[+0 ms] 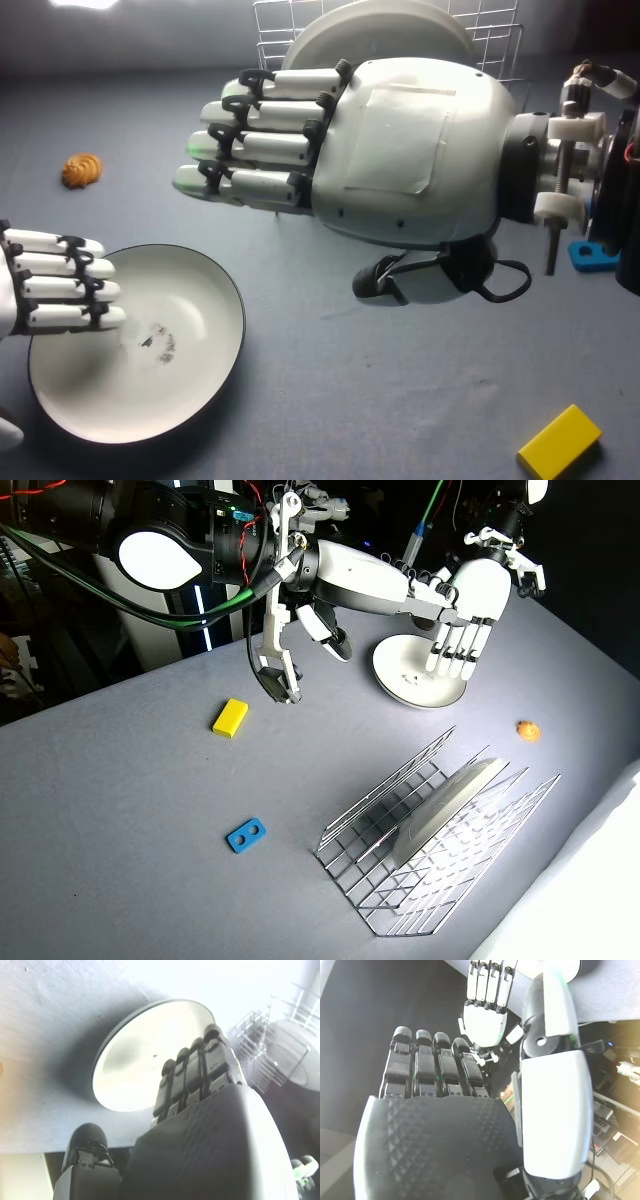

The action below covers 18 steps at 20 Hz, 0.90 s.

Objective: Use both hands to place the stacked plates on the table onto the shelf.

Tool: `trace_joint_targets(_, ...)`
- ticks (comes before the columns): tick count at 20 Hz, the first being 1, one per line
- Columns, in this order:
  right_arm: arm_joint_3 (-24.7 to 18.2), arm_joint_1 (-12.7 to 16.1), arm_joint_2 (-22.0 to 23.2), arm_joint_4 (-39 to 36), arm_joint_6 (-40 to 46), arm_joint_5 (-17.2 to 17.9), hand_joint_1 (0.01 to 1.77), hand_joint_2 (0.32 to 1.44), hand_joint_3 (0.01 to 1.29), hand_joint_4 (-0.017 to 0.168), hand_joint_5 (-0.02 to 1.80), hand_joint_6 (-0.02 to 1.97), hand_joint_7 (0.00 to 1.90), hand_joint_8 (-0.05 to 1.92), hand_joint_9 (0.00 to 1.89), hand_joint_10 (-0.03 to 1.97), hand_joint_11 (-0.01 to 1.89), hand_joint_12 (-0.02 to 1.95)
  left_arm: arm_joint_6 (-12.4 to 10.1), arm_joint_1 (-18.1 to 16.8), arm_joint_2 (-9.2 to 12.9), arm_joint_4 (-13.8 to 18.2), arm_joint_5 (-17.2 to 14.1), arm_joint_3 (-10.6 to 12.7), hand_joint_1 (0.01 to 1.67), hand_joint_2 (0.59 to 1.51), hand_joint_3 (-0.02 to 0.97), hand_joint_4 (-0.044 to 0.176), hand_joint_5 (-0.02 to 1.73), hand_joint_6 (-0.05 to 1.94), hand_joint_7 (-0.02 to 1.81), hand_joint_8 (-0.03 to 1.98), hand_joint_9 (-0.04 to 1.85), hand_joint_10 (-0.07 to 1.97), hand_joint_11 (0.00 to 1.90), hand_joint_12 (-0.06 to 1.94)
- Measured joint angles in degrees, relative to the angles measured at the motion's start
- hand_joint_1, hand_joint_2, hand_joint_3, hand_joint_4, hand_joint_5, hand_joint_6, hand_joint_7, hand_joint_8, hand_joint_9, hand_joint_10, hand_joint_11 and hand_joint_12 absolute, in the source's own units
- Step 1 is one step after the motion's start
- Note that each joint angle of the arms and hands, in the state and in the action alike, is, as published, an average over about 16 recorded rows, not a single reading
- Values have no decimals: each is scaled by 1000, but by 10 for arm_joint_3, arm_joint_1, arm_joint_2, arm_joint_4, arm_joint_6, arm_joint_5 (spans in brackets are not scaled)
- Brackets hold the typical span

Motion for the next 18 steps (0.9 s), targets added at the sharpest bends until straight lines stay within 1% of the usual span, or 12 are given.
trace_joint_targets(7, -6, 0, 2, 0, 0, 0, 1090, 961, 13, 3, 18, 42, 20, 23, 22, 8, 22, 34, -11, 14, -10, -18, 36, 3, 16, 1142, 10, -2, 37, 13, 26, -1, -2, -56, 21, 5)
trace_joint_targets(12, -10, -2, 4, 0, 0, -1, 1105, 962, 13, 3, 17, 42, 20, 23, 22, 8, 22, 16, -28, 34, -19, -57, 58, -2, 16, 1144, 10, -8, 21, -1, 22, -1, -16, -56, 20, 5)
trace_joint_targets(18, -9, -12, -4, 0, -3, 3, 1092, 962, 13, 3, 16, 42, 20, 23, 22, 8, 22, 23, -45, 61, -22, -114, 74, -22, 16, 1149, 10, -24, 3, -18, 15, -1, -24, -56, 18, 6)
